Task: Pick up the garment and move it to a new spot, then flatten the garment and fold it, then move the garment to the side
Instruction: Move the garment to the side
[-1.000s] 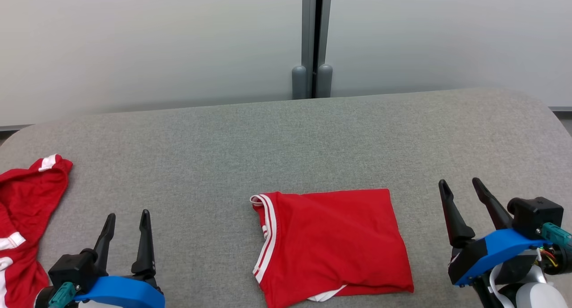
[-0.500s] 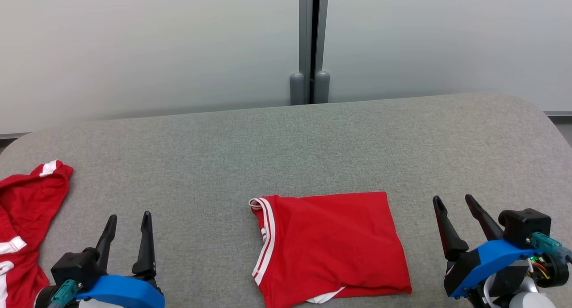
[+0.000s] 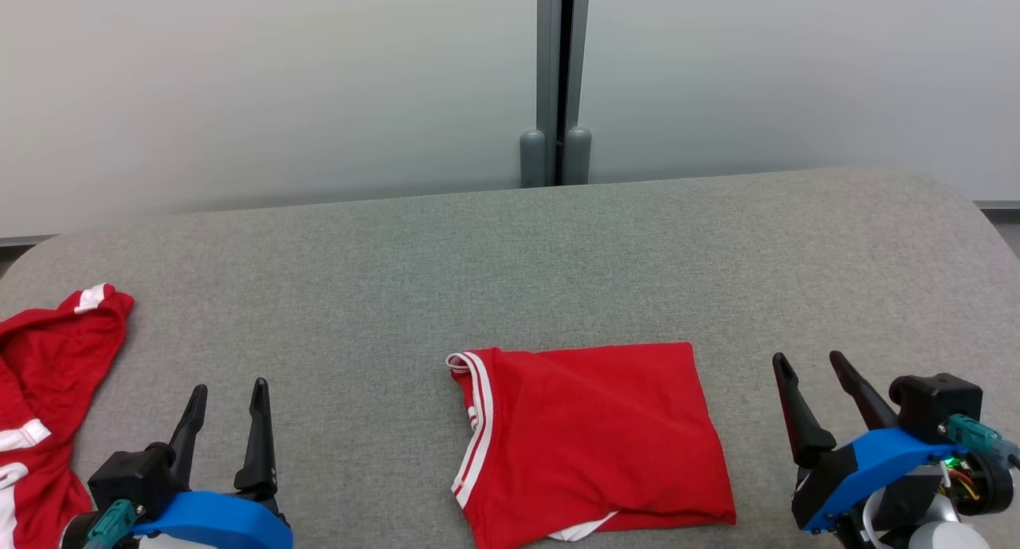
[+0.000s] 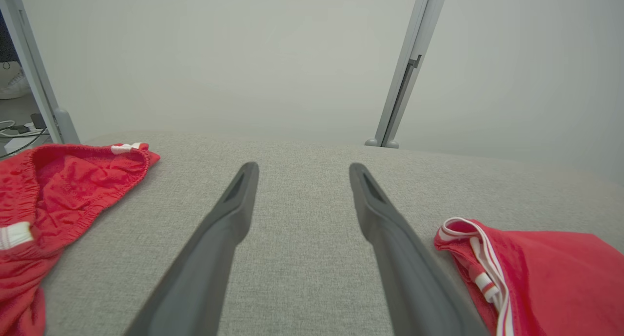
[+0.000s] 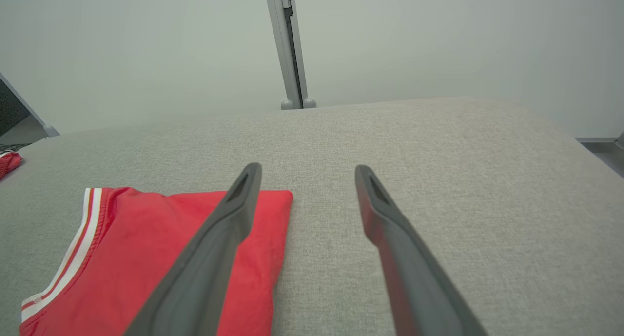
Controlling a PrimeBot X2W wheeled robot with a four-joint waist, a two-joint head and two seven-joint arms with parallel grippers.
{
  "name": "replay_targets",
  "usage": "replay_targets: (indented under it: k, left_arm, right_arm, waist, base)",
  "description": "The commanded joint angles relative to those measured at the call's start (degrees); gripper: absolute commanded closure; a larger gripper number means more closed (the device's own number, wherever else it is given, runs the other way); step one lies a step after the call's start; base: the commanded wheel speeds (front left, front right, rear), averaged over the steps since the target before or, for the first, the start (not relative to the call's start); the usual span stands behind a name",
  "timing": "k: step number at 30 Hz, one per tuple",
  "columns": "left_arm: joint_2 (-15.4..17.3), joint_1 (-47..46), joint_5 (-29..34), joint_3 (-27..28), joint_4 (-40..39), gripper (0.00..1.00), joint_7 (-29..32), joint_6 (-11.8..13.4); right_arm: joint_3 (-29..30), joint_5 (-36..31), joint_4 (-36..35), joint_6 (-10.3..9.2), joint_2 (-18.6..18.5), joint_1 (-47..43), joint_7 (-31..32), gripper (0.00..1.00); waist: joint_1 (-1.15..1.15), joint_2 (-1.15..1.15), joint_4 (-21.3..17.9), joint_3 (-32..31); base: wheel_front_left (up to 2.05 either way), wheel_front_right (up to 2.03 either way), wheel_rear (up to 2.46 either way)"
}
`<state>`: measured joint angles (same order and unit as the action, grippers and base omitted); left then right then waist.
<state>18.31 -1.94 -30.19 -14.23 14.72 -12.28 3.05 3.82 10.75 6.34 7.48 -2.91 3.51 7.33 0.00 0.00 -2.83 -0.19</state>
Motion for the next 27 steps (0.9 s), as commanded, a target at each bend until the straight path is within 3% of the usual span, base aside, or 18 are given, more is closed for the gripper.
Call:
replay_targets:
  k: [1, 6, 12, 18, 27]
  left_arm:
    - [0.31, 0.32, -0.05, -0.11, -0.21, 0.00, -0.06, 0.27]
    - [0.43, 0.08, -0.02, -0.24, -0.42, 0.00, -0.20, 0.45]
    - [0.59, -0.46, -0.12, -0.26, -0.92, 0.00, -0.34, 0.51]
    - [0.65, -1.19, 0.26, -0.48, -1.44, 0.00, -0.77, 0.44]
    - [0.53, -1.80, 0.30, -0.89, -1.09, 0.00, -0.93, 0.65]
  right_arm:
    - [-0.12, 0.39, 0.09, 0.03, -0.02, 0.15, 0.12, 0.00]
    - [-1.83, 1.37, 0.73, 0.03, 0.00, 1.99, 2.44, 0.00]
    - [-3.21, 1.47, 6.23, 0.03, -0.01, 5.00, 12.11, 0.00]
    - [-3.08, 1.57, 17.61, 0.03, 0.00, 9.53, 16.68, 0.00]
    - [-4.04, 5.68, 34.35, 0.03, -0.03, 16.55, 14.65, 0.00]
  waist:
    - [0.00, 0.00, 0.07, 0.02]
    - [0.00, 0.00, 0.57, 0.19]
    - [0.00, 0.00, 1.39, 0.72]
    - [0.00, 0.00, 2.57, 1.85]
    - [0.00, 0.00, 4.17, 2.66]
  base:
    - [0.00, 0.00, 0.00]
    - [0.00, 0.00, 0.00]
    - [0.00, 0.00, 0.00]
    - [0.00, 0.00, 0.00]
    - [0.00, 0.00, 0.00]
